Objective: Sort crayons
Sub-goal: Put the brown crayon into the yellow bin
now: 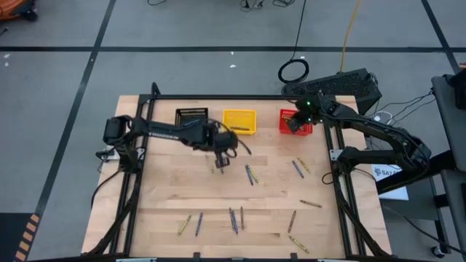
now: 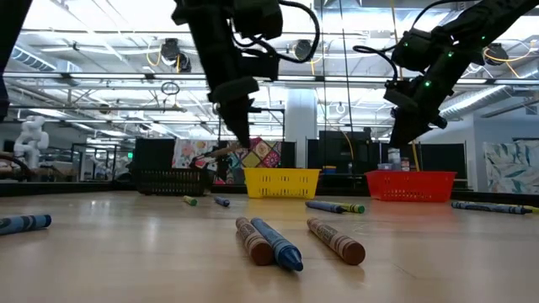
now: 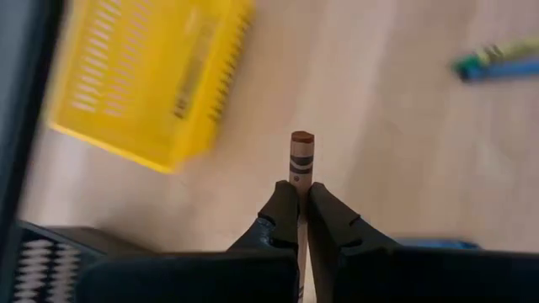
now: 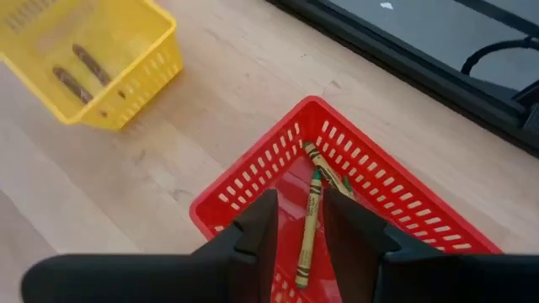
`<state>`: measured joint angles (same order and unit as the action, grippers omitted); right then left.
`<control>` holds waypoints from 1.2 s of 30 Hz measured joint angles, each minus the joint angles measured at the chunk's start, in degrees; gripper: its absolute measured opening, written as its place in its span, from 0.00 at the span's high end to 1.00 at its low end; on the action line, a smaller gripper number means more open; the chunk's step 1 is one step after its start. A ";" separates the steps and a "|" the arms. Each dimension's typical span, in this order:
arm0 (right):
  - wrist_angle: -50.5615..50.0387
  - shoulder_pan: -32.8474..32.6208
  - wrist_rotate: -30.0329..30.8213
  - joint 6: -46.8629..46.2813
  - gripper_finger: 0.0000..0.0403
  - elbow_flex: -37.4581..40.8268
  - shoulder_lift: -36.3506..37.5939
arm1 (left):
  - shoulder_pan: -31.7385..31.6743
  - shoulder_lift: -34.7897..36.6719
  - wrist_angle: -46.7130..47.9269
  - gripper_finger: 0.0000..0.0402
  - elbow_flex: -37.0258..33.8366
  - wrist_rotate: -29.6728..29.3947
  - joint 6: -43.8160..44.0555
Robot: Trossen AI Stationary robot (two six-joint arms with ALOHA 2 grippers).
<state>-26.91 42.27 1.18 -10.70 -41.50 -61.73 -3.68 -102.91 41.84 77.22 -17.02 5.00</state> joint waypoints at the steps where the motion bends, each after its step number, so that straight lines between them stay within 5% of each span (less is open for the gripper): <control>1: 0.36 0.00 0.00 -0.89 0.79 -0.02 0.00 | -1.02 0.02 -0.36 1.00 0.43 0.38 -1.28; 25: 5.68 -0.01 -0.01 -5.79 0.79 -0.02 0.00 | -19.34 0.00 -22.08 0.99 0.86 24.87 -20.85; 36: 5.56 0.01 -0.01 -9.01 0.79 -0.02 0.01 | -22.75 -5.56 -24.04 0.97 0.82 27.11 -21.90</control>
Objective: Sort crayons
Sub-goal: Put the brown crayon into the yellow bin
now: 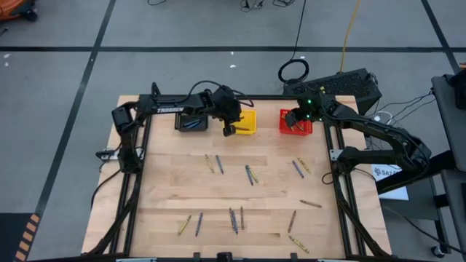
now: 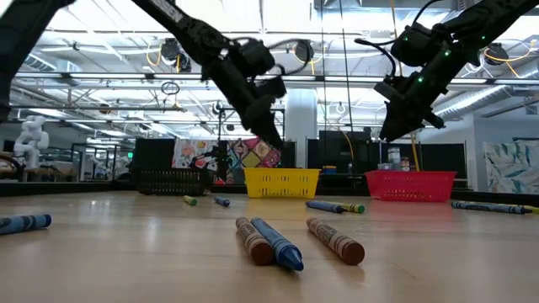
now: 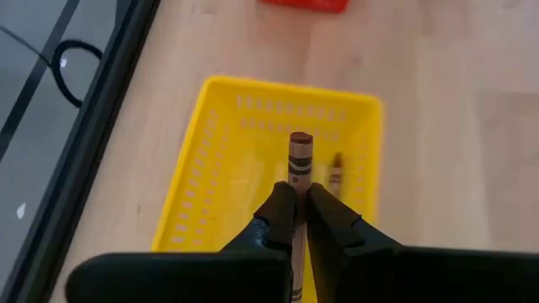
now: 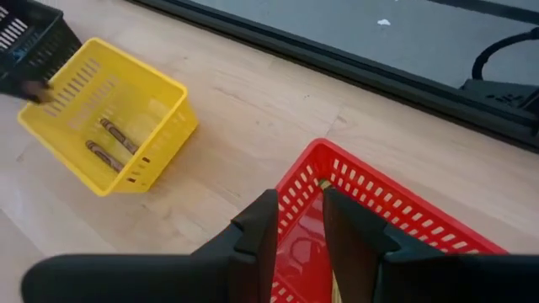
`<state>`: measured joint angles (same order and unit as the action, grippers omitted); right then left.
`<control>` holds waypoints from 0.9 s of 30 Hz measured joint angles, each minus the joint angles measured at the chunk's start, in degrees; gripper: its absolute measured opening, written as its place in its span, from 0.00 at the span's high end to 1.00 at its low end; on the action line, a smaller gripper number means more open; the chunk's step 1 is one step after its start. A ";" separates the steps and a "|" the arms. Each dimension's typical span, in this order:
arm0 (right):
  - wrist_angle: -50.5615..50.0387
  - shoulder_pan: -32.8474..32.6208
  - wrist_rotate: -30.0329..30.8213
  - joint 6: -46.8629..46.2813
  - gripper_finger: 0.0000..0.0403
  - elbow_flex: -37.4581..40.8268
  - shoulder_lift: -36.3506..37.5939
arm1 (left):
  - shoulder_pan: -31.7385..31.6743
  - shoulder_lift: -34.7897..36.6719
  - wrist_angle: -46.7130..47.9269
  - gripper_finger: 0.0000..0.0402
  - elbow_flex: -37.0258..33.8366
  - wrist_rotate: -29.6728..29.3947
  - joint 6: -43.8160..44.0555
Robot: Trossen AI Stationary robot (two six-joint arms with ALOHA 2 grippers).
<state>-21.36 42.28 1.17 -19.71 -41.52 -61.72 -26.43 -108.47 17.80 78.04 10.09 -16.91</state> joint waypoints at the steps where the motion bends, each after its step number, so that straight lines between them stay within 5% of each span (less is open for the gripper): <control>1: -0.25 -0.02 -0.01 -0.14 0.79 0.00 0.01 | -0.34 -0.57 -0.24 0.97 -0.03 -0.01 0.09; 20: -1.05 -0.02 0.16 1.11 0.79 0.00 -0.01 | -1.26 -1.63 -1.00 0.96 -0.04 0.24 1.47; 27: 0.27 -0.02 0.20 2.39 0.79 0.00 -0.01 | -1.19 -1.63 -1.15 0.84 -0.04 0.24 1.55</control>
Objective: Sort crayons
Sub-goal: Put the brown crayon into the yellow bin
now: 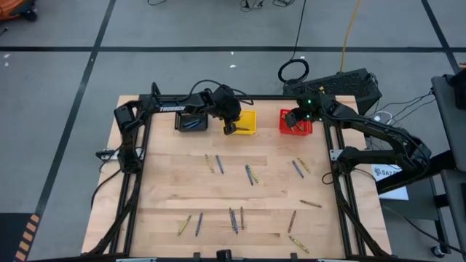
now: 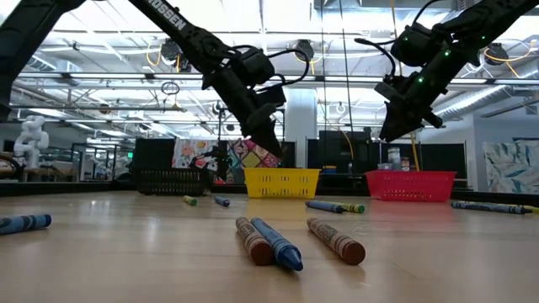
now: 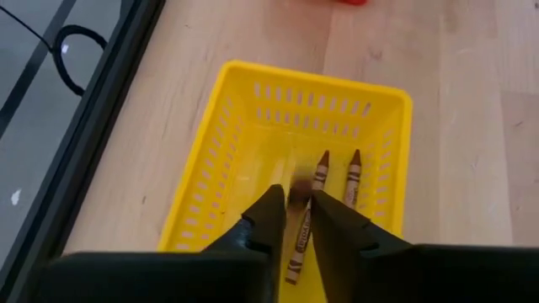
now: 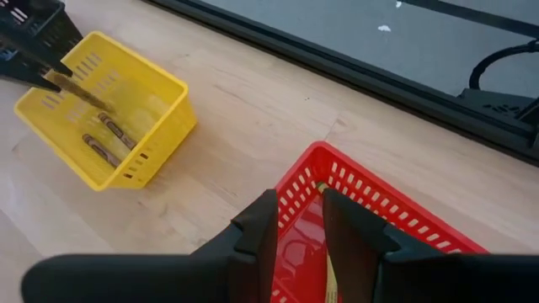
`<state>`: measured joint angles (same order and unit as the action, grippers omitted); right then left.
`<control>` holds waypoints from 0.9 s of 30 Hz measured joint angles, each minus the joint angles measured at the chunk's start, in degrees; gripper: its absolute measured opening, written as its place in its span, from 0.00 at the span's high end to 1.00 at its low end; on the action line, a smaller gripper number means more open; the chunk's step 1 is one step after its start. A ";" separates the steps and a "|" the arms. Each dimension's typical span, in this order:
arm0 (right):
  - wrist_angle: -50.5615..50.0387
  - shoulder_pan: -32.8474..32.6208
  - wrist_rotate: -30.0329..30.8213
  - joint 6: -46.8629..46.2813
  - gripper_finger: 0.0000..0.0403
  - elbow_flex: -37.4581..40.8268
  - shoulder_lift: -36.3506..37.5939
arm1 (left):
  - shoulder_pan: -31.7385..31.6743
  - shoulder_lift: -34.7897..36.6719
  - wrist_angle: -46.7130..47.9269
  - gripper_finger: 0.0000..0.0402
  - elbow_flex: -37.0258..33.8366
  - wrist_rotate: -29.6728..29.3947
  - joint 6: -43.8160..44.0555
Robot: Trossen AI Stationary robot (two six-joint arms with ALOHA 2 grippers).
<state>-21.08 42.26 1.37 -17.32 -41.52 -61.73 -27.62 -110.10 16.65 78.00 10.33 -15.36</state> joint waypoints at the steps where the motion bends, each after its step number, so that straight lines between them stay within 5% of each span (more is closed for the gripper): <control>1: -0.04 0.00 0.00 0.00 0.79 0.00 0.00 | 0.07 0.00 0.05 0.83 0.00 -0.02 -0.01; 15: 1.60 0.00 -0.26 3.19 0.79 0.00 0.00 | 0.37 0.46 1.02 0.78 0.02 -2.08 -0.04; 23: 1.25 -1.22 -16.33 7.39 0.79 -2.19 0.35 | 1.05 4.36 9.63 0.78 0.11 -2.64 -2.99; 27: -5.93 -5.90 -17.89 5.96 0.79 -6.11 1.21 | 2.09 6.45 15.66 0.78 0.11 -3.47 -2.96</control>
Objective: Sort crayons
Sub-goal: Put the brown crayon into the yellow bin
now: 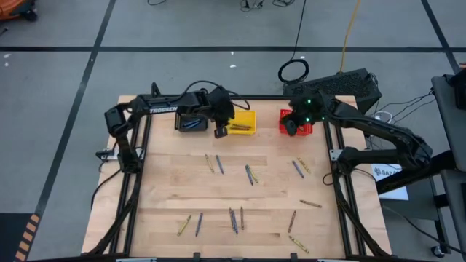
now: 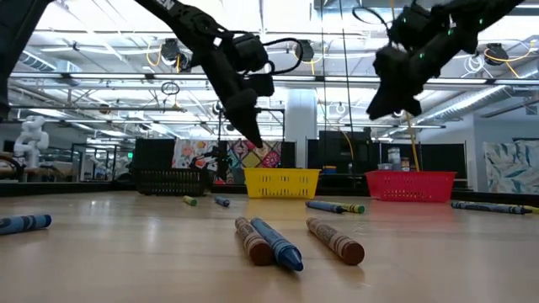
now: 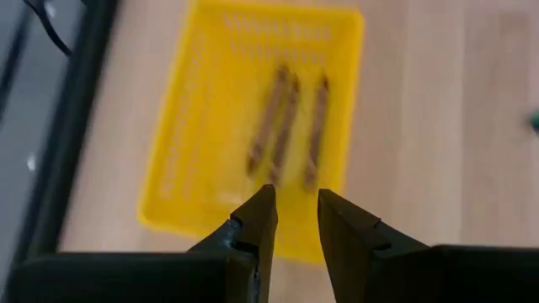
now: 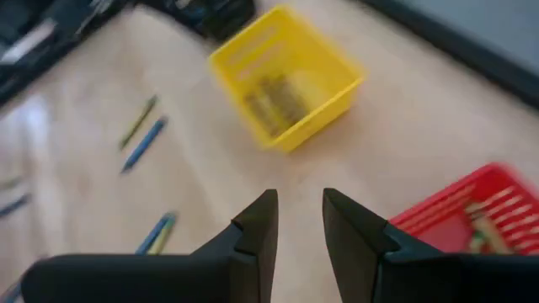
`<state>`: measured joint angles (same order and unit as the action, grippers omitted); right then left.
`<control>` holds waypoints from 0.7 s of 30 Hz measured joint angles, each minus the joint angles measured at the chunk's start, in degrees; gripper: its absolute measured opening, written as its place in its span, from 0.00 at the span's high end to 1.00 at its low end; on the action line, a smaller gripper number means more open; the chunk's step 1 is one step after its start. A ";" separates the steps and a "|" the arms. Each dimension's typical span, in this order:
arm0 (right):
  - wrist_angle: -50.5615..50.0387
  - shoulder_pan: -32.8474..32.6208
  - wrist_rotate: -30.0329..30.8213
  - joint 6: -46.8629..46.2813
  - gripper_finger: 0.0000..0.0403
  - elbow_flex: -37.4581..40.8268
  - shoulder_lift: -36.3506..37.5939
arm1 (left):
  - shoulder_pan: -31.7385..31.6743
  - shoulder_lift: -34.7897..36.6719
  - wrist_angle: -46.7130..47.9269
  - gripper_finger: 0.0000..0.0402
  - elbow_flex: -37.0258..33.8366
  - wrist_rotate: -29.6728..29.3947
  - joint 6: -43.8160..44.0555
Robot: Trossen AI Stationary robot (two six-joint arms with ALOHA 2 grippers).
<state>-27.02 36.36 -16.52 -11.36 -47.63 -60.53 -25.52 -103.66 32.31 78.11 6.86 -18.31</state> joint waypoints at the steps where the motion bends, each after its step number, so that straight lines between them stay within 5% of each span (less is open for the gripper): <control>1: -2.64 -1.72 0.12 -0.19 0.79 -0.95 0.22 | 0.39 0.43 2.22 0.78 -0.01 -0.23 0.47; 13: -25.08 -24.25 7.58 -12.49 0.79 -6.54 1.07 | 8.64 6.36 20.38 0.78 -0.06 -3.73 7.86; 21: -21.76 -34.70 10.46 -16.86 0.79 -6.54 0.03 | 14.65 11.70 28.84 0.78 -0.07 -5.52 17.28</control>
<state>-48.77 1.66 -6.06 -28.23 -54.17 -60.50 -10.88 -91.96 61.14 78.04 1.34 -1.03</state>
